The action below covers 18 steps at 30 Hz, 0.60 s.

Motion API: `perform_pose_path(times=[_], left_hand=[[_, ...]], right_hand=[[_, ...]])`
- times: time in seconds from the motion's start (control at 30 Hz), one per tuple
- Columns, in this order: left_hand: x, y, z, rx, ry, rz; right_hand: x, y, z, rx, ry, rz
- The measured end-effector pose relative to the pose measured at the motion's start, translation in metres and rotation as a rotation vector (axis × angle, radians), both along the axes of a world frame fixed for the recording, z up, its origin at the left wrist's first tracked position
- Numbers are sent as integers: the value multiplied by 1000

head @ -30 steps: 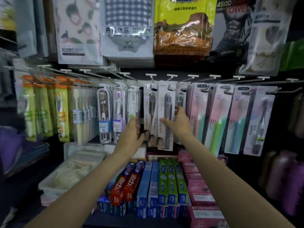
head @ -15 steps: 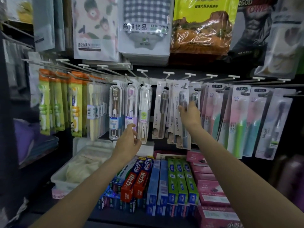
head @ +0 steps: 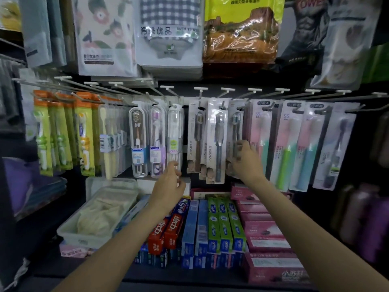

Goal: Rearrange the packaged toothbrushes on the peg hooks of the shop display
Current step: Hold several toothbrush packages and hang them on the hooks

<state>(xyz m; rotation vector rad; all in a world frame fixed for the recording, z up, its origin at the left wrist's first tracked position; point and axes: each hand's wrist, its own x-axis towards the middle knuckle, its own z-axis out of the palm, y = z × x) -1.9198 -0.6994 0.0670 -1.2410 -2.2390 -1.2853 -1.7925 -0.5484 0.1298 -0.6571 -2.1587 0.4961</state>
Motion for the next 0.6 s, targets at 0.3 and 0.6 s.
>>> perform_pose_path(times=[0.3,0.6], left_hand=[[65,65,2,21,171,-206],[107,138,28,52,49,-156]], right_hand=[[79,52,-21,183,5,-152],[131,94,-25,99,8,-132]])
